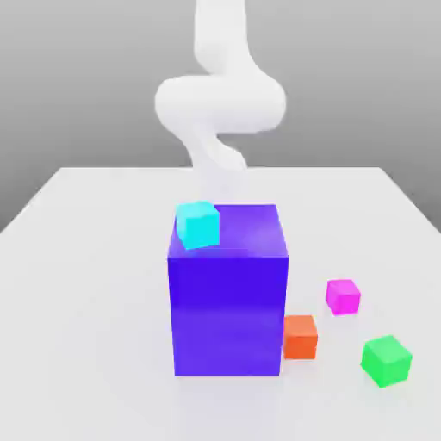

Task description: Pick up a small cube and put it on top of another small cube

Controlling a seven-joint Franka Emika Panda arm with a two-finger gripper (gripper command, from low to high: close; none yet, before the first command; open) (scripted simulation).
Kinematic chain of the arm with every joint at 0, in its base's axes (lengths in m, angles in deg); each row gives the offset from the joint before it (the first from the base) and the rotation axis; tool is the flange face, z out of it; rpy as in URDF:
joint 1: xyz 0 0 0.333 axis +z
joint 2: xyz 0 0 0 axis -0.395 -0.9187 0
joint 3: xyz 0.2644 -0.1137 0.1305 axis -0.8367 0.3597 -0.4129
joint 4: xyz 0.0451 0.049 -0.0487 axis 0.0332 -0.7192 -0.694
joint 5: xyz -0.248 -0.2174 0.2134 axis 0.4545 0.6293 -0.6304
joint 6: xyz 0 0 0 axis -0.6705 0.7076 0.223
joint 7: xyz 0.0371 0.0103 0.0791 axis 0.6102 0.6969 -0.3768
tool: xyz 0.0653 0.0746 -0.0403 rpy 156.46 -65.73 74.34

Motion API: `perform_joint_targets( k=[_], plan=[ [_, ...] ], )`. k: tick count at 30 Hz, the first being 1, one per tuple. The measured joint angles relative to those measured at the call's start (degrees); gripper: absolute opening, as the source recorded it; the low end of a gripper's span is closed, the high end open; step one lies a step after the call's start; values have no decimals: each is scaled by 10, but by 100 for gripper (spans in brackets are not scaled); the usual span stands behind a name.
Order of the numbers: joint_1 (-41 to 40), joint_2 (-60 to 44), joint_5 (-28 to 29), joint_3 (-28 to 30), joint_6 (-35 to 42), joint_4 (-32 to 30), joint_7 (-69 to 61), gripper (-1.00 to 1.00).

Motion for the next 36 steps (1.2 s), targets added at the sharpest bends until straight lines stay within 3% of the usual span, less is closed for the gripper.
perform_joint_targets(
  k=[16,17,20,23,28,32,36],
  plan=[
    [162,-273,-113,-235,-247,-313,212,0],
    [169,-309,-112,-256,-274,-330,236,0],
    [162,-396,-31,-285,-336,-346,331,0],
    [162,-436,79,-260,-363,-340,414,0],
    [234,-490,254,-142,-395,-322,542,0],
    [314,-530,339,-41,-424,-310,606,0],
    [385,-568,388,44,-457,-303,642,0]
  ],
)
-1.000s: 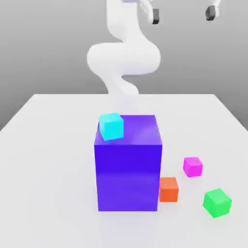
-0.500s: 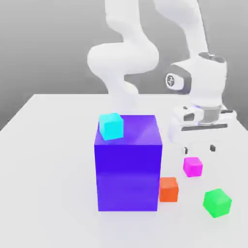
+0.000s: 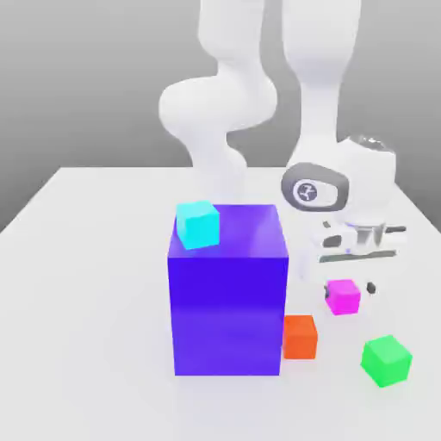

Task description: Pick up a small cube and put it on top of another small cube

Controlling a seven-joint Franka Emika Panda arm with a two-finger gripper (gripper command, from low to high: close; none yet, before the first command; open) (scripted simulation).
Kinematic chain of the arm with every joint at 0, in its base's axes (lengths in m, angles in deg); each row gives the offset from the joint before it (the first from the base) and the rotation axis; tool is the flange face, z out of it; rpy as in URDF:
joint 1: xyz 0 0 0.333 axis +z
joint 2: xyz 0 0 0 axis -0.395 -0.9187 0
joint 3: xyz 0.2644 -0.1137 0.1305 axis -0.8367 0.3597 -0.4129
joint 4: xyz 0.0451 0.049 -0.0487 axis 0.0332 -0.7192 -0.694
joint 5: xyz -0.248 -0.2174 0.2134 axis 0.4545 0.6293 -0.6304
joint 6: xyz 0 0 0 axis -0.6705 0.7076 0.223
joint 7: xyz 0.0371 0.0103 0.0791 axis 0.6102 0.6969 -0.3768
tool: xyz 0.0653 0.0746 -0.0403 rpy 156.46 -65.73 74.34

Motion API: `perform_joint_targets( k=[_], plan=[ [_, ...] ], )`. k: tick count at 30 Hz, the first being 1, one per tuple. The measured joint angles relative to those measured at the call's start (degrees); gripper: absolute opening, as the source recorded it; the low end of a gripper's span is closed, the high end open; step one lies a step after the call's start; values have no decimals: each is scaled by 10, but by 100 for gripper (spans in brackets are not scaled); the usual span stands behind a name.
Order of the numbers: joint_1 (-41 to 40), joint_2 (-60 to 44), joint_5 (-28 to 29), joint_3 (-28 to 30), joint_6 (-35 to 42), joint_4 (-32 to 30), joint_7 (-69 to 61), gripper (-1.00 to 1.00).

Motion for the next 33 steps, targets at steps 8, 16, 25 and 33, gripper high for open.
perform_joint_targets(
  k=[8,16,25,33],
  plan=[
    [15,-8,5,17,-9,1,4,-100],
    [-104,64,-112,-134,49,-16,-83,-100],
    [-112,157,-383,-221,111,-46,-280,-100],
    [-125,161,-421,-181,197,34,-416,-100]
  ],
)
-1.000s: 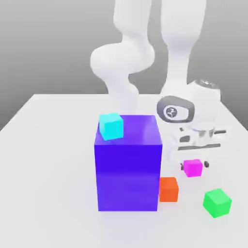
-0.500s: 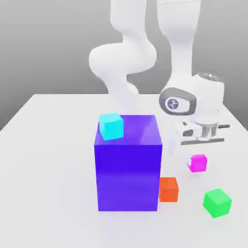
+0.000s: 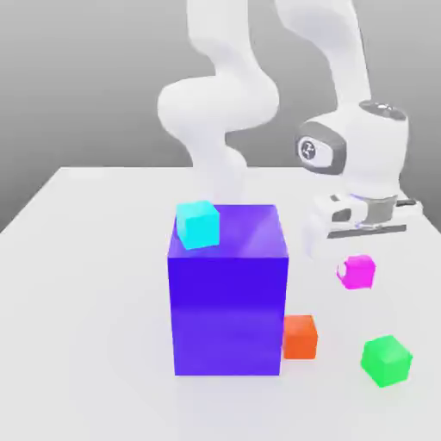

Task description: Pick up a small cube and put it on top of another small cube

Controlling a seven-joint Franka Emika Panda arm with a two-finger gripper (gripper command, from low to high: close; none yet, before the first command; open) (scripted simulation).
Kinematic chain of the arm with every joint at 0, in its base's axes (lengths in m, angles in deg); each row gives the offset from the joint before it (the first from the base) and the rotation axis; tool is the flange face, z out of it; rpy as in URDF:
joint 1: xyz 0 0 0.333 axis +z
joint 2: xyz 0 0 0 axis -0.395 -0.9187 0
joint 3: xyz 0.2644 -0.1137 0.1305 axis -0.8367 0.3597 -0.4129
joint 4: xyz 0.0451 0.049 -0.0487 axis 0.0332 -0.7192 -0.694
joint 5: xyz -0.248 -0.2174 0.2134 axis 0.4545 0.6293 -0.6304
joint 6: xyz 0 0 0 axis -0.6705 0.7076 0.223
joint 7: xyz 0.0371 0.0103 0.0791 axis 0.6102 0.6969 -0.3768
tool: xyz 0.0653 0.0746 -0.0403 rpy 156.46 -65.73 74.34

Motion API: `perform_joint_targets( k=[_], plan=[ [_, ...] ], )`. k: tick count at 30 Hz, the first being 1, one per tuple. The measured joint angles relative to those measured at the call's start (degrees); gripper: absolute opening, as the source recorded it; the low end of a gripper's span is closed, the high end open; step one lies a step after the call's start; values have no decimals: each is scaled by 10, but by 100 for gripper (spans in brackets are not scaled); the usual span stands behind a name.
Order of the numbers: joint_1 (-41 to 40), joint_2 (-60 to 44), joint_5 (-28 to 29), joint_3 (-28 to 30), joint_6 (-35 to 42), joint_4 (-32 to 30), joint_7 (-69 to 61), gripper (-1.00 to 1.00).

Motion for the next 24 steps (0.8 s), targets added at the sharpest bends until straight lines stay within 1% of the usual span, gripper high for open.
perform_joint_targets(
  k=[7,9,12,13,19,21,24],
  plan=[
    [-65,-52,57,29,92,142,-127,-100],
    [-65,-84,78,35,76,158,-129,-100],
    [-54,-143,113,53,26,165,-108,-100],
    [-50,-157,121,58,14,166,-103,100],
    [-48,-164,125,61,8,167,-100,100],
    [-52,-143,113,55,27,166,-109,100],
    [-55,-88,81,45,77,162,-132,100]
  ],
)
